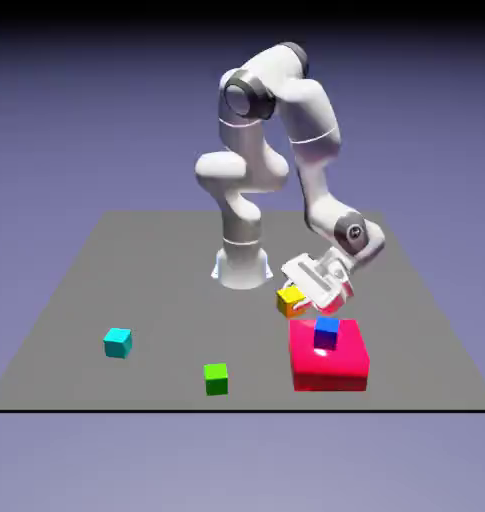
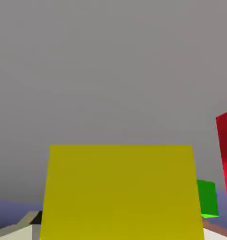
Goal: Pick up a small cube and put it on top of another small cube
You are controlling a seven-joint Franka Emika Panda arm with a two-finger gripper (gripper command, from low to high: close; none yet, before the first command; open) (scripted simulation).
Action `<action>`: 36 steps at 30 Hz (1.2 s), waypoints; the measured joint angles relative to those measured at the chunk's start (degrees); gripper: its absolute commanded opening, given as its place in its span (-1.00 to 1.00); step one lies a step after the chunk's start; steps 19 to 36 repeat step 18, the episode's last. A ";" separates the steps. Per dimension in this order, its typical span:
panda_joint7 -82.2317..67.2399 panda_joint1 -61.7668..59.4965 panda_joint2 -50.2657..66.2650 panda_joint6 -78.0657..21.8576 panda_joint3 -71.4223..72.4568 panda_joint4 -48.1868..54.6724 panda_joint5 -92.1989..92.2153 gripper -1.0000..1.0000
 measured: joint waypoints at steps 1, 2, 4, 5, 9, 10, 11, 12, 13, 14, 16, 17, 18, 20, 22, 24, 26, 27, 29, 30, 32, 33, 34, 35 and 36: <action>-2.49 1.06 -0.67 0.30 0.52 1.35 0.59 -1.00; -4.98 1.18 -1.71 0.39 0.76 2.90 -0.02 -1.00; -9.97 -0.07 -4.38 0.25 0.76 6.32 -3.14 -1.00; -12.46 -0.70 -5.72 0.18 0.77 8.03 -4.70 -1.00; -16.00 -3.60 -8.41 -0.36 0.15 10.89 -9.50 -1.00; -15.00 -3.93 -6.61 -0.08 -1.36 10.93 -11.98 -1.00; -14.01 -4.27 -4.81 0.19 -2.88 10.97 -14.47 -1.00; -13.02 -4.60 -3.00 0.47 -4.40 11.01 -16.95 -1.00; -12.37 -4.82 -1.83 0.65 -5.38 11.03 -18.57 1.00; -12.35 -4.82 -1.83 0.68 -5.39 11.03 -18.70 1.00; -13.34 -4.48 -3.63 0.40 -3.87 10.99 -16.22 1.00; -14.34 -4.15 -5.43 0.13 -2.36 10.95 -13.73 1.00; -15.33 -3.81 -7.24 -0.14 -0.84 10.92 -11.24 1.00; -15.33 -3.81 -7.24 -0.14 -0.84 10.92 -11.24 1.00; -15.33 -3.81 -7.24 -0.14 -0.84 10.92 -11.24 1.00; -15.33 -3.81 -7.24 -0.14 -0.84 10.92 -11.24 1.00; -15.33 -3.81 -7.24 -0.14 -0.84 10.92 -11.24 1.00; -15.33 -3.81 -7.24 -0.14 -0.84 10.92 -11.24 1.00; -15.33 -3.81 -7.24 -0.14 -0.84 10.92 -11.24 1.00; -15.33 -3.81 -7.24 -0.14 -0.84 10.92 -11.24 1.00; -15.33 -3.81 -7.24 -0.14 -0.84 10.92 -11.24 1.00; -15.33 -3.81 -7.24 -0.14 -0.84 10.92 -11.24 1.00; -15.33 -3.81 -7.24 -0.14 -0.84 10.92 -11.24 1.00; -15.33 -3.81 -7.24 -0.14 -0.84 10.92 -11.24 1.00; -15.33 -3.81 -7.24 -0.14 -0.84 10.92 -11.24 1.00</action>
